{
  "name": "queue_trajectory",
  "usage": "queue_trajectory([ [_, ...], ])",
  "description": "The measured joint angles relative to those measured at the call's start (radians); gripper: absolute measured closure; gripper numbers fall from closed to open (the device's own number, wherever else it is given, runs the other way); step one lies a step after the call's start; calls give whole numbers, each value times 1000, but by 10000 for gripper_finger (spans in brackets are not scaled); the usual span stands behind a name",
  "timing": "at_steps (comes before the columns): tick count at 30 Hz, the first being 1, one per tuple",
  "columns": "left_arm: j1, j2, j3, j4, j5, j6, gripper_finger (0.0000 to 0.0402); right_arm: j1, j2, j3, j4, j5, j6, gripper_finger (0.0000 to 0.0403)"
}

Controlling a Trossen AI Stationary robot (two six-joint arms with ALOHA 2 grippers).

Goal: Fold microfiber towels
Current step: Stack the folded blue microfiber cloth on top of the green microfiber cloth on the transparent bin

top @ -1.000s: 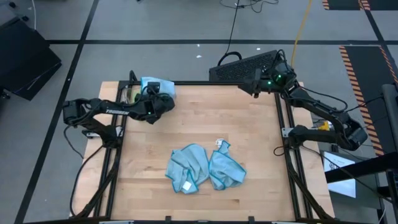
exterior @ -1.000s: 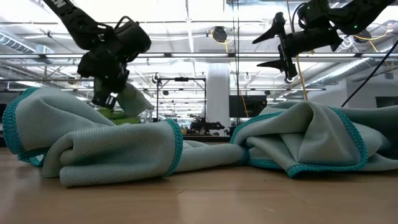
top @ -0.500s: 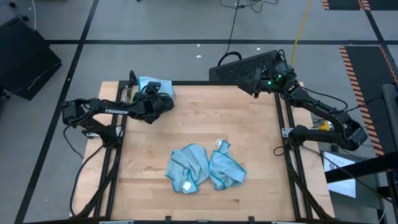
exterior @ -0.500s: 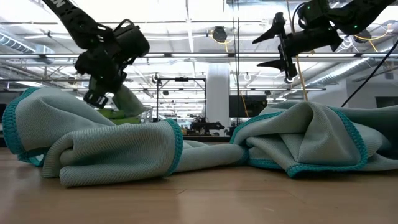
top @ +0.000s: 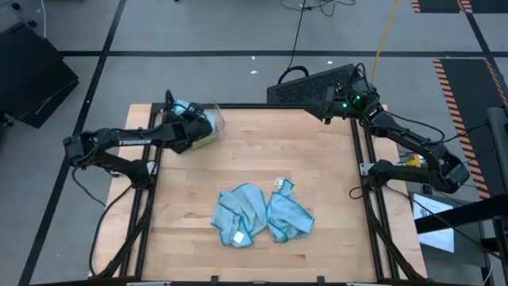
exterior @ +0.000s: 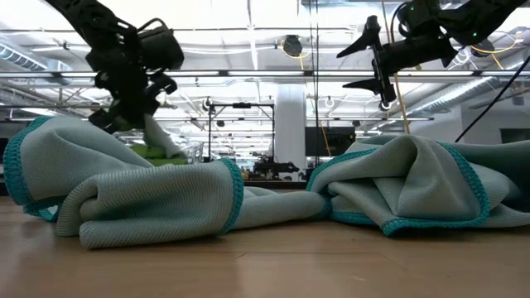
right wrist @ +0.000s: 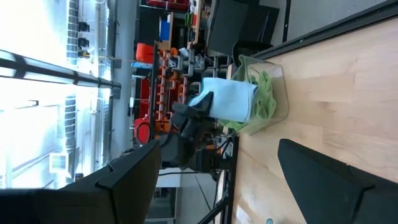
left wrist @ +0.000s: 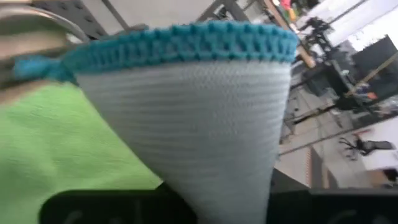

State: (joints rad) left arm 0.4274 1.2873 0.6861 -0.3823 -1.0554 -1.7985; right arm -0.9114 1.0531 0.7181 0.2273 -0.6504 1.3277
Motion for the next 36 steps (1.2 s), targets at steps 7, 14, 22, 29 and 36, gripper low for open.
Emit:
queue_trajectory([
  [7, -8, -31, -1, -92, 34, 7, 285, 35, 0, 0, 1, 2, 0, 85],
  [14, -25, -115, 10, -146, 150, 127, 205, 77, 0, 0, 6, 26, -1, 85],
  [22, -6, -270, 10, -323, 369, 136, 168, 83, 0, 0, 7, 44, -4, 85],
  [29, -28, -355, 10, -362, 554, 152, 192, 83, 0, 0, 8, 52, -20, 85],
  [36, -120, -451, 10, -373, 634, 170, 269, 83, 0, 0, 38, 51, -22, 85],
])
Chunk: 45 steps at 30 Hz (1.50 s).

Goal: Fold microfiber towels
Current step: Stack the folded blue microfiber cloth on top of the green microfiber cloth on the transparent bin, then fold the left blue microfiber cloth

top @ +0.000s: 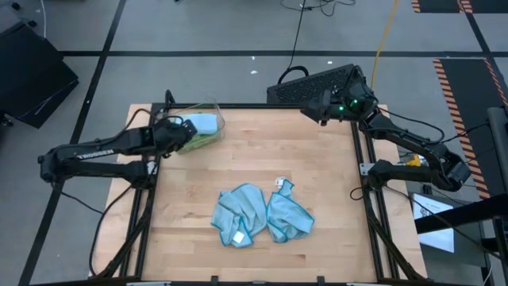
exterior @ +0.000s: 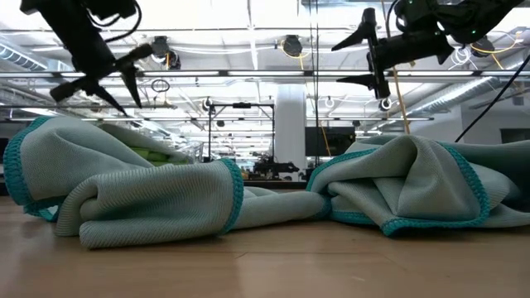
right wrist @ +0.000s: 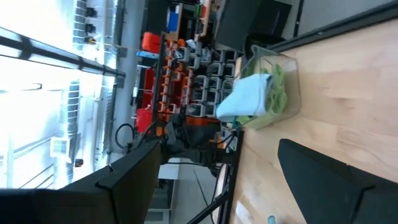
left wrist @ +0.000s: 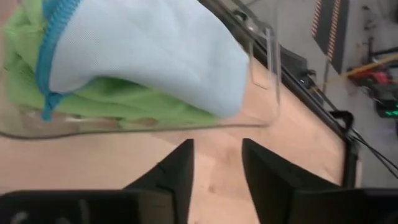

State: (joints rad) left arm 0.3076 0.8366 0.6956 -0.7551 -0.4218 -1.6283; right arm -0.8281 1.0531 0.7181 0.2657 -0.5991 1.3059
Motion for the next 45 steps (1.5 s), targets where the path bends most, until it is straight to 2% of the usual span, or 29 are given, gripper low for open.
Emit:
queue_trajectory([
  [4, -31, -42, 0, 42, 9, 28, 307, 0, 0, 0, 21, -2, -1, 85],
  [9, -7, -25, 48, 85, -1, 248, 345, 7, 0, 0, 21, -2, -4, 85],
  [13, 95, 64, 155, 85, 8, 491, 374, 20, 0, 0, 18, -1, -5, 85],
  [17, 234, 197, 282, 7, 152, 719, 397, 38, 0, 0, -14, 0, -5, 85],
  [20, 314, 309, 343, -119, 269, 813, 397, 53, 0, 0, -19, 0, -5, 85],
  [22, 345, 378, 361, -194, 301, 860, 397, 66, 0, 0, -18, 0, -5, 85],
  [26, 360, 482, 369, -263, 309, 908, 397, 101, 0, 0, -12, 0, 0, 85],
  [35, 360, 615, 339, -346, 291, 930, 396, 199, 0, 0, 15, 21, 10, 85],
  [39, 360, 612, 334, -349, 287, 945, 396, 244, -2, 0, 18, 76, 10, 85],
  [45, 368, 509, 385, -352, 290, 980, 396, 300, -2, 0, 23, 131, -2, 85],
])
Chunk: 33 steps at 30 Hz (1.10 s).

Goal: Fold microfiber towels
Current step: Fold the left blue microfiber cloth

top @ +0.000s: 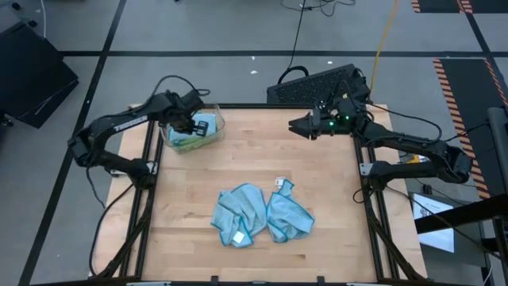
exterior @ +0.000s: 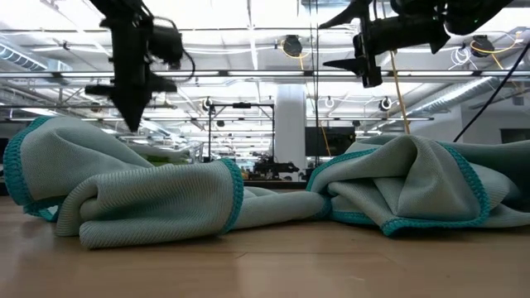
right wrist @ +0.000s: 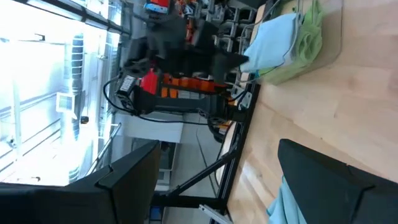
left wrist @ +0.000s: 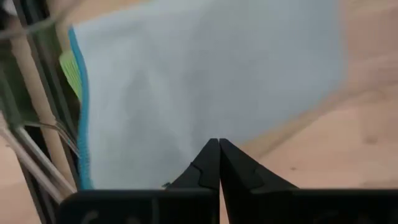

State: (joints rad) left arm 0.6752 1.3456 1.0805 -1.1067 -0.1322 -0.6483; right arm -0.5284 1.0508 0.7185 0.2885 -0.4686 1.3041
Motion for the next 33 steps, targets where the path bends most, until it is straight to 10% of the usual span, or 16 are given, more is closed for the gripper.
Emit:
queue_trajectory([
  [16, -511, -130, 86, 14, 5, 47, 386, 178, 0, 0, -131, 79, -53, 85],
  [33, -825, 114, 83, 127, 125, -216, 204, 347, 0, 0, -210, 105, -40, 85],
])
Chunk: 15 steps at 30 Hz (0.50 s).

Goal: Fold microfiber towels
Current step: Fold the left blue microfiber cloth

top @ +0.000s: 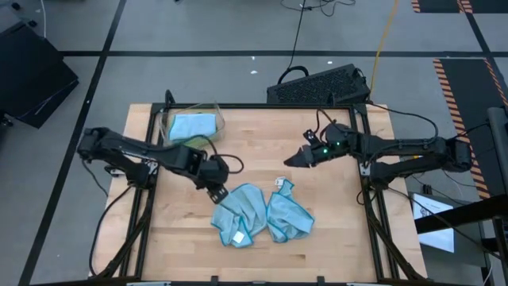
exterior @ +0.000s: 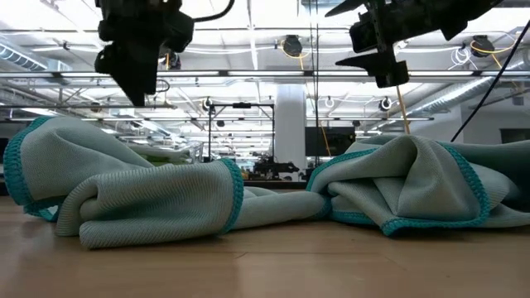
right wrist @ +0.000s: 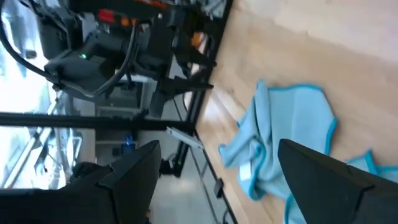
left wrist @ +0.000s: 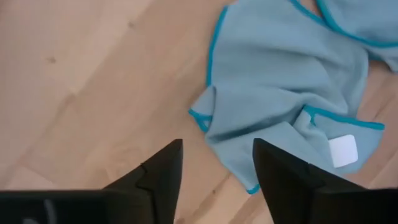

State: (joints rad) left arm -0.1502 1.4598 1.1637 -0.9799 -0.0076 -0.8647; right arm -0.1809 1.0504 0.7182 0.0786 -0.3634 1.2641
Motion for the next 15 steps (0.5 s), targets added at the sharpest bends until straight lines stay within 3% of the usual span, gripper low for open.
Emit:
queue_trajectory([
  [8, -39, 99, 0, 44, 106, -102, 197, 34, 0, 0, -102, -1, -45, 85],
  [11, -40, 130, -20, 51, 198, -209, 188, 34, 0, 0, -125, -4, -63, 85],
  [15, -41, 145, -77, 180, 285, -311, 170, 33, 0, 0, -125, -6, -83, 85],
])
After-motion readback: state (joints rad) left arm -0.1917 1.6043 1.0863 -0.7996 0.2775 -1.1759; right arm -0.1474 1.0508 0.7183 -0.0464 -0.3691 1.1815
